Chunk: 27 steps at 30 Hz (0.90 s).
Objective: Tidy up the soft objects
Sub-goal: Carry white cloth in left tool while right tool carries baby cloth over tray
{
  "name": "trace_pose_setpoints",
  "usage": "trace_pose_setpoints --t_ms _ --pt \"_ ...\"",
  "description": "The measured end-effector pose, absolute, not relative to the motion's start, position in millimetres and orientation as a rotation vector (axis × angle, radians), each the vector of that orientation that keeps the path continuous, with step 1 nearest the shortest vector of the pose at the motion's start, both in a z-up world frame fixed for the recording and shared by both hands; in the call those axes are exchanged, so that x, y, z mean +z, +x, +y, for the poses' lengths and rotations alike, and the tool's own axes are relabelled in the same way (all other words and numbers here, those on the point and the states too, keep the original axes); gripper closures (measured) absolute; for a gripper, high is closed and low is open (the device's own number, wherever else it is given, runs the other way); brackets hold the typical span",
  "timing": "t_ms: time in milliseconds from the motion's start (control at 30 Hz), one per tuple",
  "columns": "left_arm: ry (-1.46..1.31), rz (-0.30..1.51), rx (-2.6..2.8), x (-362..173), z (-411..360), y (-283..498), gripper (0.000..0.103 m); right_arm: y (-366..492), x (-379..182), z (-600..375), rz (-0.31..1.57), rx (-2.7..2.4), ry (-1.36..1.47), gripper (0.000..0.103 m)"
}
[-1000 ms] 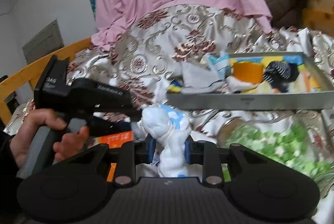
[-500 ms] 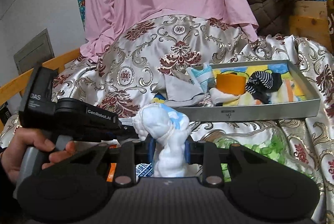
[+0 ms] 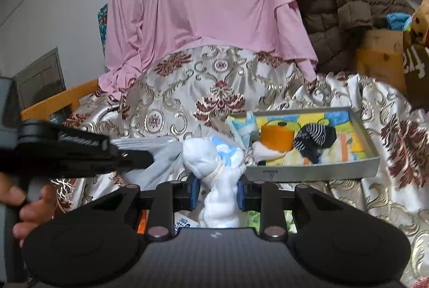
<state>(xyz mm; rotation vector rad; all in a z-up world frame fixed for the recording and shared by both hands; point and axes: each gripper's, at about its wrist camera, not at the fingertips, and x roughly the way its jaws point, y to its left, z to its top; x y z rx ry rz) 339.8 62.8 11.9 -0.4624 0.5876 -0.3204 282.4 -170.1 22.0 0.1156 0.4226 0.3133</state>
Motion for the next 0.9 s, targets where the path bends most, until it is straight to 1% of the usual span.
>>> trace_pose_setpoints --t_ms 233,533,700,900 --pt "-0.44 0.513 -0.343 34.4 43.0 307.0 0.092 270.5 40.6 -186.4 0.369 0.312 0.128 0.073" --pt "-0.456 0.506 -0.369 57.4 5.5 300.7 0.092 263.3 64.7 -221.4 0.314 0.296 0.153 0.073" --pt "-0.427 0.493 -0.383 72.7 -25.3 332.1 0.092 289.7 77.6 -246.4 0.288 0.28 0.153 0.073" --pt "-0.409 0.493 -0.399 81.5 -65.0 408.5 0.092 356.7 76.0 -283.3 0.264 0.263 0.221 0.073"
